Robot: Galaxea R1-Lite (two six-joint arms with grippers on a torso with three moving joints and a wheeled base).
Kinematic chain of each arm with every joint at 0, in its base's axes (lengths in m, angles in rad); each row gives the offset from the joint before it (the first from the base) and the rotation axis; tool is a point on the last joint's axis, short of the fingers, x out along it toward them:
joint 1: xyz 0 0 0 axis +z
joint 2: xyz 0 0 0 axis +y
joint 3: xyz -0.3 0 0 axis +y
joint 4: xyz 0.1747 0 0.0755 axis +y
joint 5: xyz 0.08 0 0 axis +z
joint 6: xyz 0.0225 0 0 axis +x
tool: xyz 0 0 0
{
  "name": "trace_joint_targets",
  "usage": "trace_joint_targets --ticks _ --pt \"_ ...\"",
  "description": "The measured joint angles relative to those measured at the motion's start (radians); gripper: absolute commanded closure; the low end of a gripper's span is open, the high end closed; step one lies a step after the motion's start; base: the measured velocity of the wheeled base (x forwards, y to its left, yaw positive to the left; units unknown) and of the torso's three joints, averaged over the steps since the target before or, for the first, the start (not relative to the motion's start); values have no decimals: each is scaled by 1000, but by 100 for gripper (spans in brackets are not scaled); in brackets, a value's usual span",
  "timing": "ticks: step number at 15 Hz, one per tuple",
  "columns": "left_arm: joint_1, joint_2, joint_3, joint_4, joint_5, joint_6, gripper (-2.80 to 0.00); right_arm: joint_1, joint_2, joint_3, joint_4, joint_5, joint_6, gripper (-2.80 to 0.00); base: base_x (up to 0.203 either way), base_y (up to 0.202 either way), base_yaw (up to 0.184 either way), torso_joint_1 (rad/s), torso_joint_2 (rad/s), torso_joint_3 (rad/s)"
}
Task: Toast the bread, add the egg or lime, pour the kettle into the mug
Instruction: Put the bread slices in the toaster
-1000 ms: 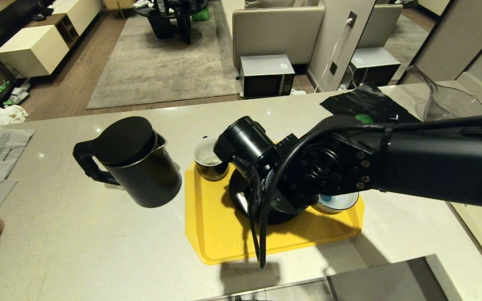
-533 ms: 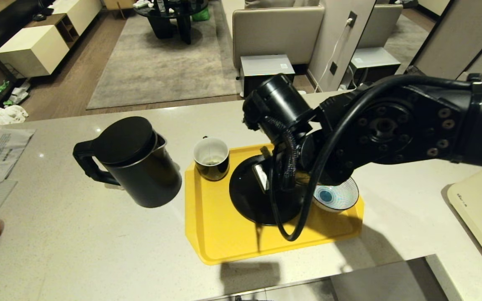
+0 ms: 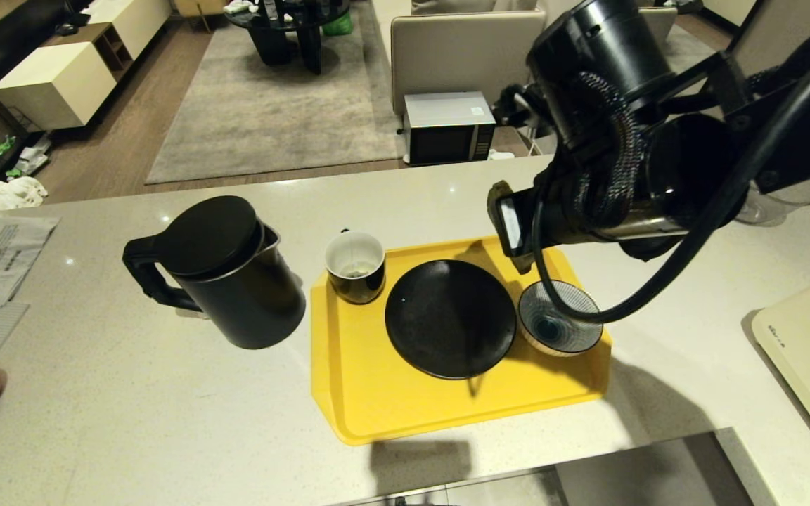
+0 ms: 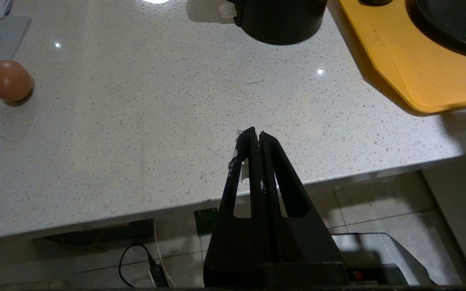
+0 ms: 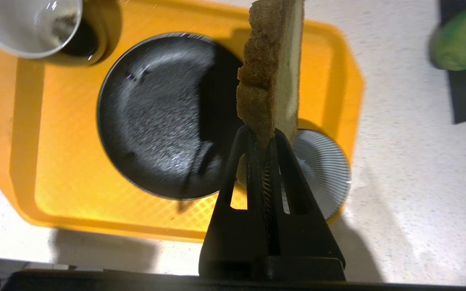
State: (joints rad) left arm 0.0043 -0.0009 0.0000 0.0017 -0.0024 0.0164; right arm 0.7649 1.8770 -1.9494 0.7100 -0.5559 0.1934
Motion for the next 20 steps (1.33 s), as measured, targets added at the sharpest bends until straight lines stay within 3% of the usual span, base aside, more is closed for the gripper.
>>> trace_joint_targets --ticks 6,13,20 --pt "0 0 0 0 -1 0 0 -118 -137 3 17 60 -6 0 0 0 0 0 0 0" --pt "0 0 0 0 -1 1 0 -177 -272 10 86 60 -13 0 0 0 0 0 0 0" --pt "0 0 0 0 0 1 0 -216 -388 115 101 97 1 0 0 0 0 0 0 0"
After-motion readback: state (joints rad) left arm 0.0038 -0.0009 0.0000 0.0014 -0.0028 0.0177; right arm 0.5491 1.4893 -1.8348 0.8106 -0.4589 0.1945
